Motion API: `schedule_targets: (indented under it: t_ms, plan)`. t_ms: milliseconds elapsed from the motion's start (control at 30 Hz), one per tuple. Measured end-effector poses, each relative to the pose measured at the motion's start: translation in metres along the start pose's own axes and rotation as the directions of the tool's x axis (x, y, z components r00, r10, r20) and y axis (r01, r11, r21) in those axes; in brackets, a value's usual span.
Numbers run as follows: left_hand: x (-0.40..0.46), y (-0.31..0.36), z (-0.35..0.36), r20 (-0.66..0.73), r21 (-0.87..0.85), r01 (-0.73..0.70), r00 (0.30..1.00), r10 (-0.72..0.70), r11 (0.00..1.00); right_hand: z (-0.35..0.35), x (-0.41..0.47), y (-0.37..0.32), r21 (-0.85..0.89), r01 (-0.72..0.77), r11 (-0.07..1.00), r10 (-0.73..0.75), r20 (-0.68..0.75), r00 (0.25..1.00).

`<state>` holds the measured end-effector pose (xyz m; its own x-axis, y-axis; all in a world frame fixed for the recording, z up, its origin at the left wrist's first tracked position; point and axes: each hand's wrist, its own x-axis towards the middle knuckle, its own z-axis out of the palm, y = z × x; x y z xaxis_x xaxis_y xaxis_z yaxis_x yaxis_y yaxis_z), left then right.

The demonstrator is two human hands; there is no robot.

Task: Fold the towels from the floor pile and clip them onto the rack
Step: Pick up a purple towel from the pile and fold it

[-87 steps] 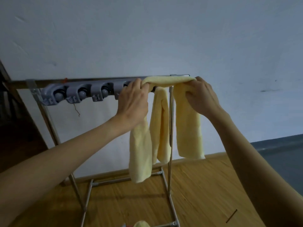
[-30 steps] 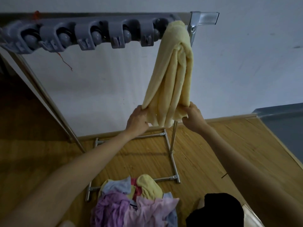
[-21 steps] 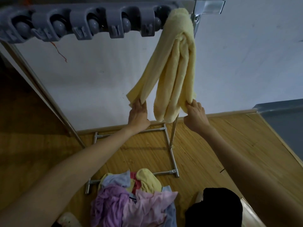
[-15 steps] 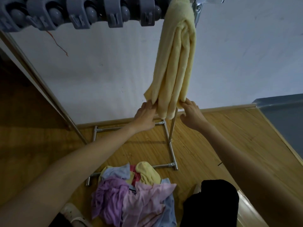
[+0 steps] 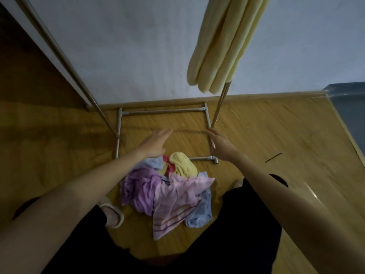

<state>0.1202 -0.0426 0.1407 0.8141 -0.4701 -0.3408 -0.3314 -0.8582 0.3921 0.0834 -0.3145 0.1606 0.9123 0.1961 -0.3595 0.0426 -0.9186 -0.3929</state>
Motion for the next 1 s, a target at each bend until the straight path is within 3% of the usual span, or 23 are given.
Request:
schedule_targets:
  t_ms: [300,567,767,1000]
  plan:
    - [-0.084,-0.084,0.135,0.186,-0.130,0.288,0.947,-0.262,0.949,0.157,-0.001,-0.024,0.012,-0.013,1.000,0.009,0.309,0.951]
    - [-0.094,-0.124,0.210,0.205,-0.206,0.372,0.921,-0.332,0.905,0.259,0.020,-0.046,-0.016,0.056,0.998,-0.042,0.473,0.880]
    - [-0.046,-0.172,0.243,0.245,-0.153,0.440,0.884,-0.397,0.885,0.305,0.068,-0.062,0.003,0.026,1.000,-0.024,0.529,0.848]
    - [0.014,-0.215,0.253,0.122,-0.063,0.439,0.895,-0.429,0.896,0.338,0.116,-0.069,0.006,-0.039,0.999,0.032,0.486,0.873]
